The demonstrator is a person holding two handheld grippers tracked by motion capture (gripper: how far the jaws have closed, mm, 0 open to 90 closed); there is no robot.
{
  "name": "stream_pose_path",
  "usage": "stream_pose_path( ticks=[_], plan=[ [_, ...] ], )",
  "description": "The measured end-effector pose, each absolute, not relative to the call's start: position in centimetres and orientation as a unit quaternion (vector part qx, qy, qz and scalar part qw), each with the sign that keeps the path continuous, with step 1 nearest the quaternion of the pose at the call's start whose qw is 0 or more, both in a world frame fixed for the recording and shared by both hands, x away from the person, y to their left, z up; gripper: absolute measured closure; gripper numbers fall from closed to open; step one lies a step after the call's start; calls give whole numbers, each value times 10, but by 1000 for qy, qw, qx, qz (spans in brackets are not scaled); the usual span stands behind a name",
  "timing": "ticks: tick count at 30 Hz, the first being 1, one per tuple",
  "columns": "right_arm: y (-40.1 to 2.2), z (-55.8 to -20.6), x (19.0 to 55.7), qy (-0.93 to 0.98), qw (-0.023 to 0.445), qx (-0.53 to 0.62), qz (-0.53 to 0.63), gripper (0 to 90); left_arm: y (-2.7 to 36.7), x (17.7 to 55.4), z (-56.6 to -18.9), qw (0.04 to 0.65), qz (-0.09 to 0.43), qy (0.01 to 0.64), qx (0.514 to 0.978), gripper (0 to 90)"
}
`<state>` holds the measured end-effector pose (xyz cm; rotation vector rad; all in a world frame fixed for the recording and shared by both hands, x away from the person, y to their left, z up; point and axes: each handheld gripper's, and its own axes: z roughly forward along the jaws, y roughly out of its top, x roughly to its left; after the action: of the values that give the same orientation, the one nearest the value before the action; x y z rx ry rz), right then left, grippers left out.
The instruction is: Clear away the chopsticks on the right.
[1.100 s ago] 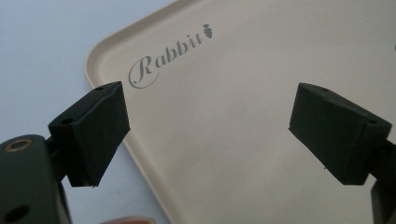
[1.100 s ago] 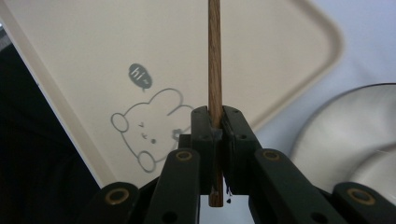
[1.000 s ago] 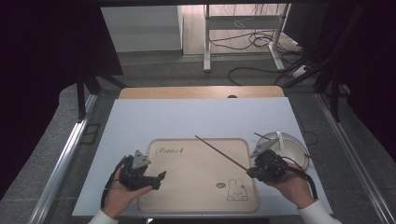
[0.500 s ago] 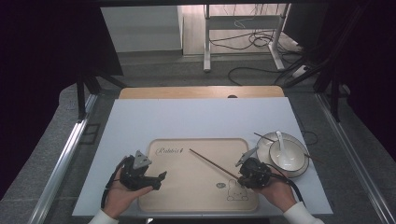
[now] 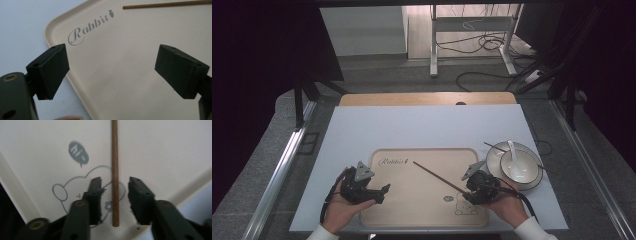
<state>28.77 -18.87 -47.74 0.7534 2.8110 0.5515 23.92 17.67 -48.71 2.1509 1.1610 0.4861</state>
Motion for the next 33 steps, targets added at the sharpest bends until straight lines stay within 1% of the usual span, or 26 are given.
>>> stream_pose_path(
  ticks=[2,5,13,18,24,27,33],
  plan=[
    [-195,-462,287,938,105,252,216,522,177,239,-487,320,185,442,818,121],
    [-209,-442,288,923,118,258,259,475,177,239,-487,319,185,441,818,122],
    [-254,-410,299,898,143,288,300,407,176,240,-488,319,185,441,818,122],
    [-284,-396,305,882,165,316,308,394,177,240,-487,319,187,441,818,122],
    [-335,-384,314,856,187,371,309,394,177,239,-486,319,188,440,818,123],
    [-364,-384,319,839,197,404,307,396,177,240,-487,317,188,439,819,123],
    [-399,-394,324,836,204,430,274,413,176,240,-487,315,188,438,821,123]
  ],
)
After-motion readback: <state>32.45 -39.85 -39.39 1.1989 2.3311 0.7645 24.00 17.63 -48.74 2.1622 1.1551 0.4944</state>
